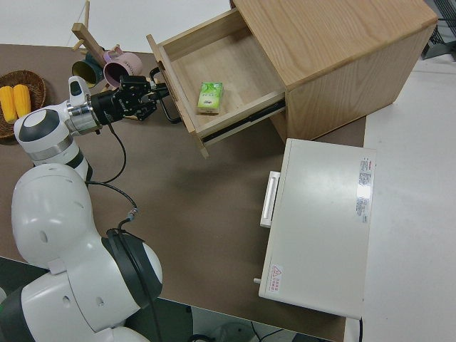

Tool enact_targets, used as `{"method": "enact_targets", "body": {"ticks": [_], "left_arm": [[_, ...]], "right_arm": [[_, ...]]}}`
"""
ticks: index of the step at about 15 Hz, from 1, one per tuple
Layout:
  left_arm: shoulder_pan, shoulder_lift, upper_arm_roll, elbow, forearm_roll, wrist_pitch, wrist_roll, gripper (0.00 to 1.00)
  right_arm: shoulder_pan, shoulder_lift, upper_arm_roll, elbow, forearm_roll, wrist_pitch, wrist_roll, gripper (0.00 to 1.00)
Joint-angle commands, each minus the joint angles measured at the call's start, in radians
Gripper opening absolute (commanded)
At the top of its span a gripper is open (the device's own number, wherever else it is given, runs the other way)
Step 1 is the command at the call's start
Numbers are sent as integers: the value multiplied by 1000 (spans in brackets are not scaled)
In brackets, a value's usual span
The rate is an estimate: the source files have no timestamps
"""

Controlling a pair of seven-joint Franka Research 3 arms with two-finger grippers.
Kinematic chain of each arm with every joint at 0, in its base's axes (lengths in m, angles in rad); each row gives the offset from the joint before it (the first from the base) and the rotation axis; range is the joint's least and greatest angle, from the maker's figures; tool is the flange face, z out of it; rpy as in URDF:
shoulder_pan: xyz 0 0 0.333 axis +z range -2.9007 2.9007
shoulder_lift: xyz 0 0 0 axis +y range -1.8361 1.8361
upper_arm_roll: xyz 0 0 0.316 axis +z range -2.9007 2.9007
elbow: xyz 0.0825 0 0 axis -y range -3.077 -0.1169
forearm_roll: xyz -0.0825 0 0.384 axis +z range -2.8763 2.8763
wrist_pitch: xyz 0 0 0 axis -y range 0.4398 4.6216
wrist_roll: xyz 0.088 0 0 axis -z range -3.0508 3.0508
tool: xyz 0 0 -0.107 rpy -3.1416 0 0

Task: Slide drawer open with right arm
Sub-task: 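Pull the drawer handle toward the robot with the right gripper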

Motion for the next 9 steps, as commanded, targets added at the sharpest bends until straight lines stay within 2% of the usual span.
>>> {"method": "enact_targets", "body": {"ticks": [1, 4, 9], "left_arm": [[-1, -8, 4, 4, -1, -17, 9, 993], [-1, -8, 4, 4, -1, -15, 9, 993], [-1, -8, 4, 4, -1, -17, 9, 993]], "right_arm": [[12, -23, 38, 32, -2, -96, -59, 0], [17, -23, 61, 32, 30, -125, -56, 0], [34, -22, 77, 45, 42, -156, -55, 37]]}}
